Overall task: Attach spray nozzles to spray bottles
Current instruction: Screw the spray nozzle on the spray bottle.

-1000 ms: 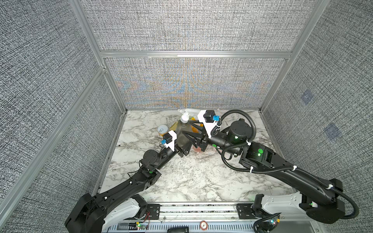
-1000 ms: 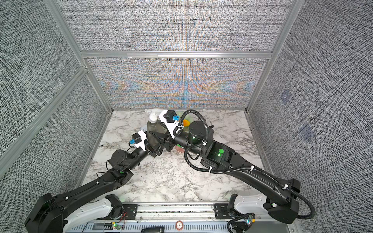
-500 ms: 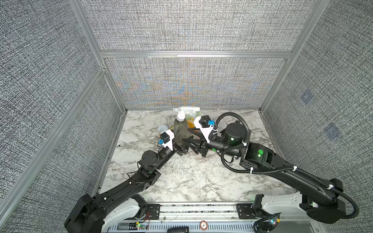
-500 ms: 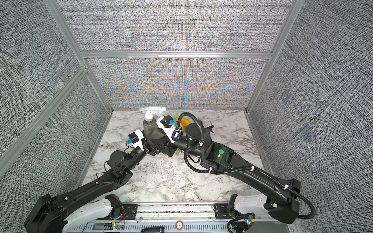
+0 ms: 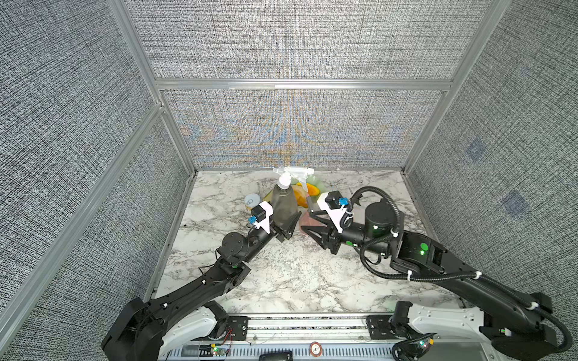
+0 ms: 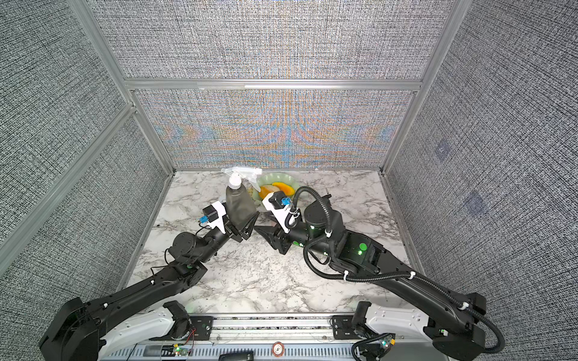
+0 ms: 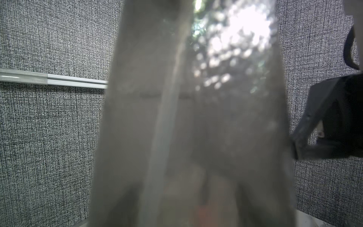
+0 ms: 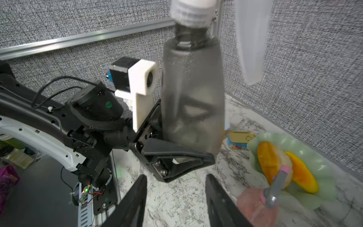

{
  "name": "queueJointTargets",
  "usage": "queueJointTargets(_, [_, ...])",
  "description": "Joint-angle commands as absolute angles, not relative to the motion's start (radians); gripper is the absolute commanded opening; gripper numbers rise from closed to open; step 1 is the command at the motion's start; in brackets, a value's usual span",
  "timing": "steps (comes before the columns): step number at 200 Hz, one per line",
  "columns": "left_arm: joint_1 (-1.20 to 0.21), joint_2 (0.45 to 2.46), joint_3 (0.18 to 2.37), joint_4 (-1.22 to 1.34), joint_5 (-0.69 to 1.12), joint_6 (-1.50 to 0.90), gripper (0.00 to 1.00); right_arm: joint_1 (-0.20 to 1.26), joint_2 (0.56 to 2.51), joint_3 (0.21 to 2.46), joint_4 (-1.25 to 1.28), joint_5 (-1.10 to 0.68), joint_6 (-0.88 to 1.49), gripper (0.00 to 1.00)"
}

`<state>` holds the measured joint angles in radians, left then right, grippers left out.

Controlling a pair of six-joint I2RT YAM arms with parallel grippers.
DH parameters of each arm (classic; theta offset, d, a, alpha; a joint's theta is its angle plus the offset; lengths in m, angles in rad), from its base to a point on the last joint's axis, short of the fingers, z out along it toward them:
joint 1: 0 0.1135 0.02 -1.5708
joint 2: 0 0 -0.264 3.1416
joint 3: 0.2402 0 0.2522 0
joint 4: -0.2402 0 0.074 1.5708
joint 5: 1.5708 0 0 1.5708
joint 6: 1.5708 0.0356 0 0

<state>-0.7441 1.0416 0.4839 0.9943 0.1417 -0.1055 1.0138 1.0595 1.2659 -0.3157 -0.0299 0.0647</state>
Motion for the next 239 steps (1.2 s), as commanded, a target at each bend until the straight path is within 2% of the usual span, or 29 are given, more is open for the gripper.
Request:
queueJointTargets(1, [-0.744,1.039,0.492,1.019,0.166,-0.104,0.62,0.958,1.04,1.302,-0.307,-0.05,0.046,0.57])
queueJointTargets(12, [-0.745,1.039,0.494,1.017,0.174,-0.104,0.62,0.902,1.042,1.333,-0.291,-0.116,0.052,0.66])
queueJointTargets(37, [-0.744,1.043,0.498,1.014,0.195,-0.116,0.62,0.769,1.085,1.407,-0.217,-0.333,0.103,0.71])
queueJointTargets(59, [-0.744,1.043,0.5,1.012,0.203,-0.122,0.62,0.716,1.155,1.471,-0.163,-0.494,0.152,0.72])
queueJointTargets(100, [-0.744,1.047,0.502,1.014,0.21,-0.131,0.62,0.716,1.227,1.529,-0.065,-0.588,0.202,0.71])
queueJointTargets(128, [-0.743,1.055,0.506,1.009,0.214,-0.135,0.62,0.718,1.248,1.531,0.008,-0.602,0.24,0.63])
queueJointTargets(154, [-0.744,1.064,0.508,1.008,0.219,-0.14,0.62,0.73,1.288,1.566,0.015,-0.628,0.252,0.47])
queueJointTargets(172, [-0.744,1.066,0.509,1.009,0.223,-0.142,0.62,0.738,1.304,1.574,0.009,-0.612,0.246,0.45])
queueJointTargets(209, [-0.744,1.067,0.511,1.007,0.226,-0.142,0.62,0.758,1.328,1.593,-0.003,-0.595,0.228,0.34])
queueJointTargets(239, [-0.745,1.071,0.514,1.006,0.233,-0.146,0.62,0.776,1.346,1.617,-0.034,-0.581,0.203,0.29])
